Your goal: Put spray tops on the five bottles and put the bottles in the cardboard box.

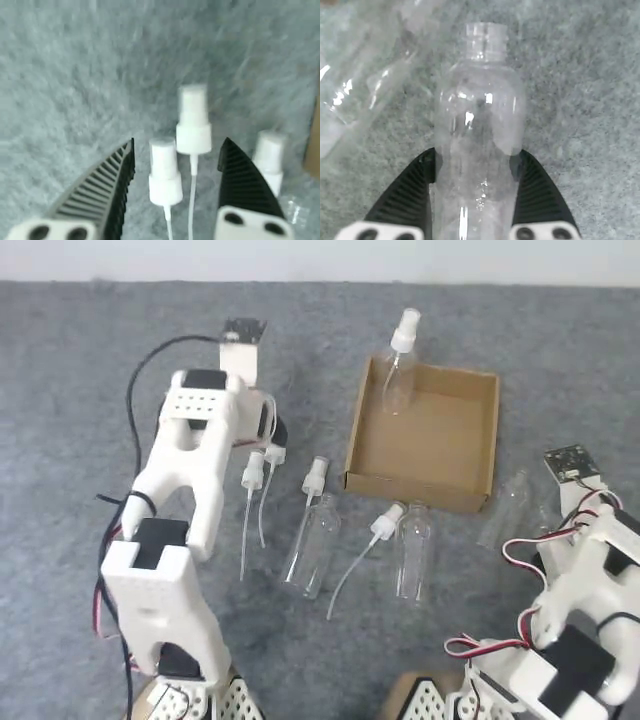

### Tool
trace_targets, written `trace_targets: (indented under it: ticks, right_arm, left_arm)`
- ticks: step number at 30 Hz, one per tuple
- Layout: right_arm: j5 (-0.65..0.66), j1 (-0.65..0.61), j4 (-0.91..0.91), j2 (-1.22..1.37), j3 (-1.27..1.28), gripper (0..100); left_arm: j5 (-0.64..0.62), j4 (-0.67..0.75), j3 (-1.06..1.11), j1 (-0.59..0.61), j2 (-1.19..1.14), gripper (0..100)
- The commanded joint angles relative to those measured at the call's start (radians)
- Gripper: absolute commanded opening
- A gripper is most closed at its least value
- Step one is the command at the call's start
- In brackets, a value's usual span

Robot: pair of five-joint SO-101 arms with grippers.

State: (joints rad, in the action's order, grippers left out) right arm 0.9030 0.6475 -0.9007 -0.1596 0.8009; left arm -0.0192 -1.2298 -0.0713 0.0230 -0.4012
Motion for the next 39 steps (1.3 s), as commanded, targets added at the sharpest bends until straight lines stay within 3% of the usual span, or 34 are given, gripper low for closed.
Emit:
trace_targets:
  ticks: [1,13,21,25,39]
  right_arm:
    - [0.014,0.016,-0.002,0.016,0.021,2.1]
    - [0.014,0.018,-0.001,0.016,0.021,2.1]
    - [0.014,0.018,-0.001,0.018,0.021,2.1]
    - [0.014,0.018,-0.001,0.018,0.021,2.1]
    - [0.014,0.024,0.038,0.025,0.021,1.9]
  left_arm:
    - [-0.003,-0.005,-0.127,-0.017,-0.003,25]
    - [-0.044,0.009,-0.300,-0.064,-0.270,25]
    - [-0.041,-0.031,-0.355,-0.069,-0.356,11]
    - [-0.041,-0.054,-0.363,-0.086,-0.356,9]
    - [-0.078,-0.488,-0.769,-0.087,-0.356,2]
